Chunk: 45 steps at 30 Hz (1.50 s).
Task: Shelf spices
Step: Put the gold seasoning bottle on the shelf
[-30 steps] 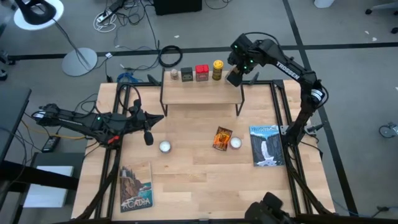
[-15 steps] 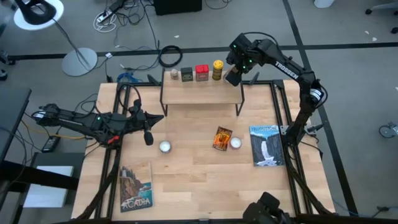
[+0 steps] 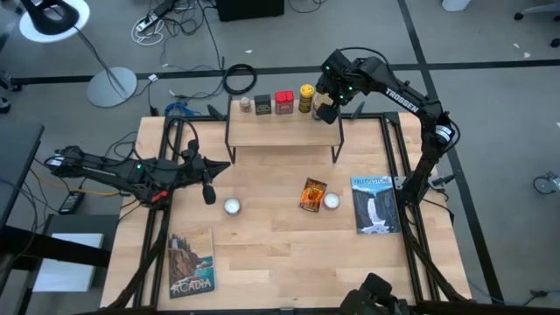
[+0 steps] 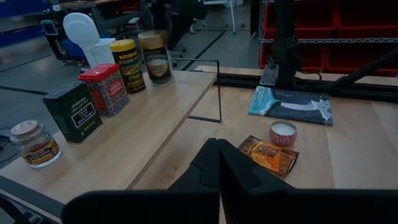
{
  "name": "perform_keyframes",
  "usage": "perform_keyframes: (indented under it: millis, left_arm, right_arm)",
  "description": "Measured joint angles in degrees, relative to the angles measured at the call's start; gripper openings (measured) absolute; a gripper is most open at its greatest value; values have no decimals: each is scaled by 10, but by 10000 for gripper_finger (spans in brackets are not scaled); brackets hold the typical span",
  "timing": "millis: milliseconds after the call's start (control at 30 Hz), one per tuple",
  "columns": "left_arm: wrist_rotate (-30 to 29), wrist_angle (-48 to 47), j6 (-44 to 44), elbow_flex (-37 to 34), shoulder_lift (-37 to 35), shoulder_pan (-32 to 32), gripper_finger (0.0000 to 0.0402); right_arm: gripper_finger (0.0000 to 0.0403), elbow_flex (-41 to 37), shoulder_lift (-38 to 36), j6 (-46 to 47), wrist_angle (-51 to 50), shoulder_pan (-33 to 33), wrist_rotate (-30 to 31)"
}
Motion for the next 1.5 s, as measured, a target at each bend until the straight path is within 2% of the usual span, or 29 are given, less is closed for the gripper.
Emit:
perform_keyframes:
  millis: [400, 800, 967, 1067, 1133, 1333, 1367, 1500]
  left_arm:
    - [-2, -2, 0, 0, 0, 0, 1]
    - [-2, -2, 0, 0, 0, 0, 1]
    - [-2, -2, 0, 0, 0, 0, 1]
    - [-2, -2, 0, 0, 0, 0, 1]
    - [-2, -2, 0, 0, 0, 0, 1]
    - [-2, -1, 0, 0, 0, 0, 1]
    - [-2, -1, 0, 0, 0, 0, 1]
    - [-2, -1, -2, 0, 0, 0, 1]
  right_arm:
    - [328, 16, 0, 0, -12, 9, 25]
    - [327, 156, -1, 28, -68, 44, 86]
    - [312, 178, -2, 36, -73, 81, 87]
    - [273, 178, -1, 31, -75, 104, 96]
    - [229, 178, -1, 26, -75, 115, 110]
    - [39, 177, -1, 20, -77, 122, 125]
    - [20, 177, -1, 14, -78, 120, 125]
    - [10, 171, 0, 16, -72, 113, 123]
